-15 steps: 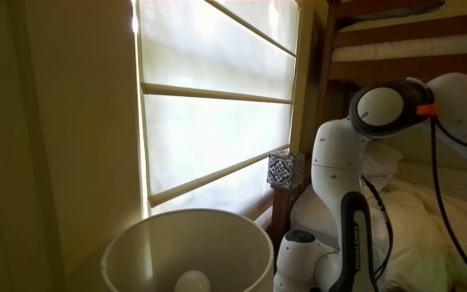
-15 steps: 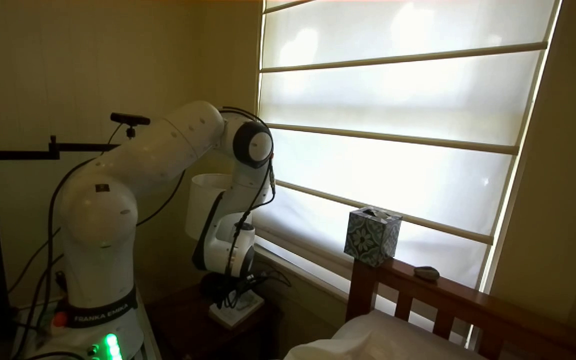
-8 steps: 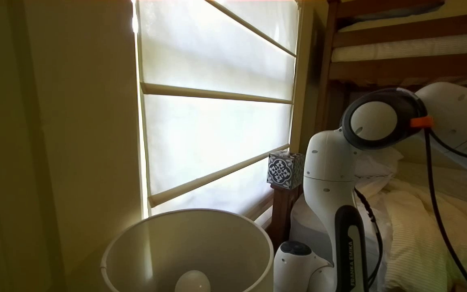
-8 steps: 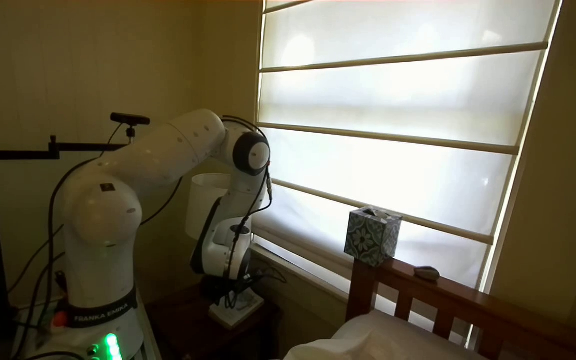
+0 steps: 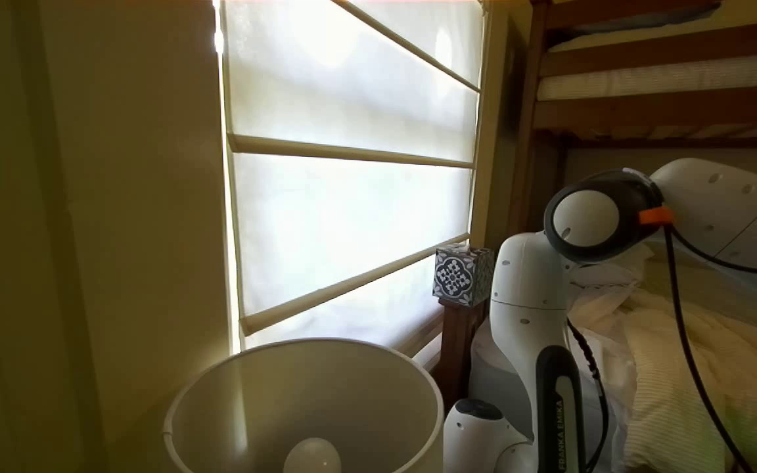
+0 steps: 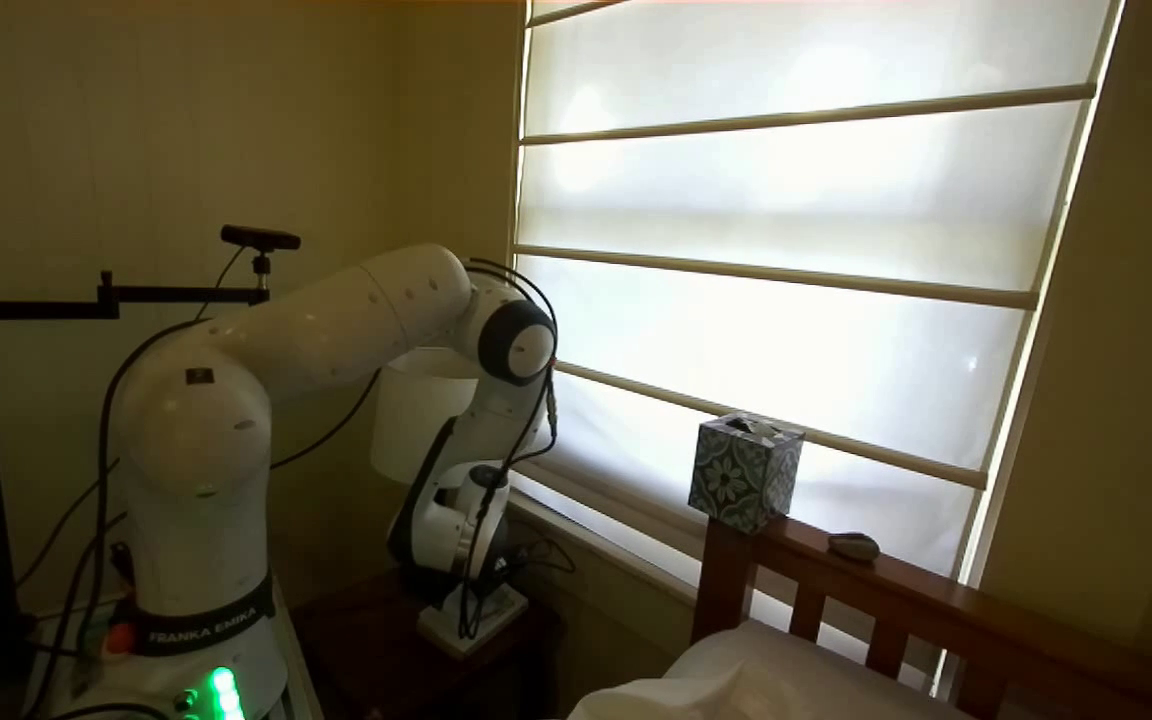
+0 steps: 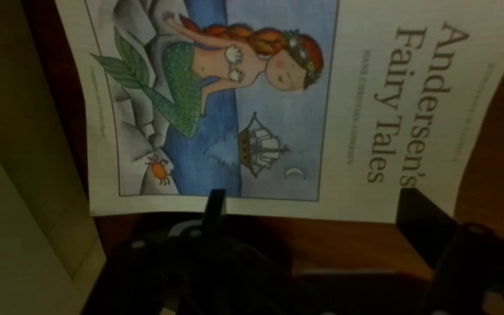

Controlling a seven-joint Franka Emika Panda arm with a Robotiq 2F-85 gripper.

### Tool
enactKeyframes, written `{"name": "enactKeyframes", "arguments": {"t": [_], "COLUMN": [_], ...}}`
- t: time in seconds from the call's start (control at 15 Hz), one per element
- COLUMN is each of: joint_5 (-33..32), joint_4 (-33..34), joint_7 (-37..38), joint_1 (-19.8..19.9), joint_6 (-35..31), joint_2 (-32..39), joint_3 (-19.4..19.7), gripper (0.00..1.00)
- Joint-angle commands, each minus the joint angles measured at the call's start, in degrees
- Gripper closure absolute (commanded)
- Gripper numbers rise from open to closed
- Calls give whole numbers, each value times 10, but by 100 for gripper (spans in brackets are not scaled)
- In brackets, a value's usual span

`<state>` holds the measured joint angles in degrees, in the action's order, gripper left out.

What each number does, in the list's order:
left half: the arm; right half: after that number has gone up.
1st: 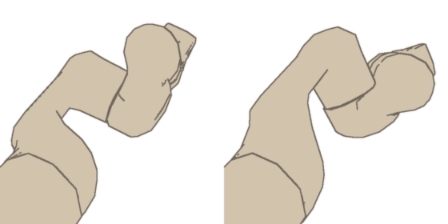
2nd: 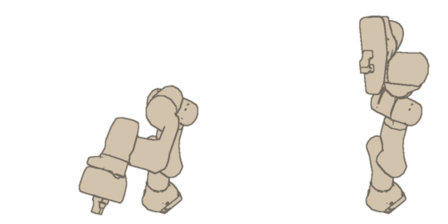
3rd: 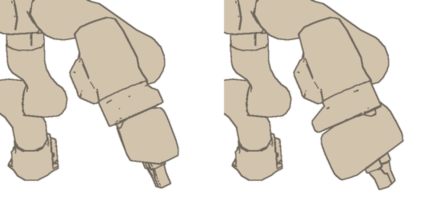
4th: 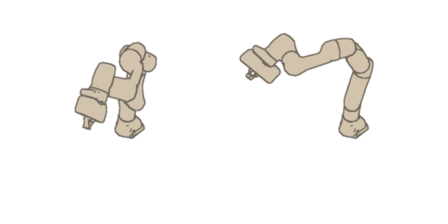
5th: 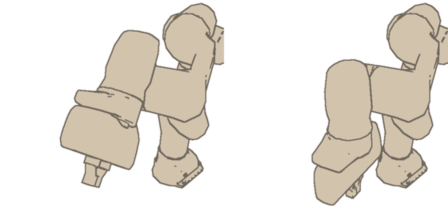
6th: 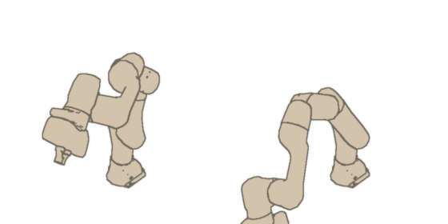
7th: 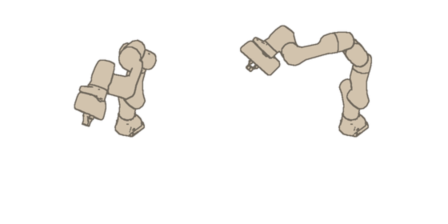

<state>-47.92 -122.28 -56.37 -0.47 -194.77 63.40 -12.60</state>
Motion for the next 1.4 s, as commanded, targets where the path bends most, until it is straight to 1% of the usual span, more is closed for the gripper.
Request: {"name": "enactKeyframes", "arguments": {"t": [0.0,0.13,0.27,0.47,0.73,1.0,1.13,1.2,1.33], "joint_5": [-48,-65,-73,-56,-47,-43,-34,-9,17], "joint_4": [34,42,54,82,127,156,168,164,158], "joint_7": [-37,-53,-66,-83,-96,-99,-77,-79,-49], "joint_1": [64,92,122,136,139,143,131,120,109], "joint_6": [11,26,55,104,145,176,178,172,155], "joint_2": [46,61,82,107,135,154,153,145,131], "joint_3": [-51,-77,-106,-126,-137,-152,-143,-133,-113], "gripper": [0,0,0,0,0,0,0,0,0]}}
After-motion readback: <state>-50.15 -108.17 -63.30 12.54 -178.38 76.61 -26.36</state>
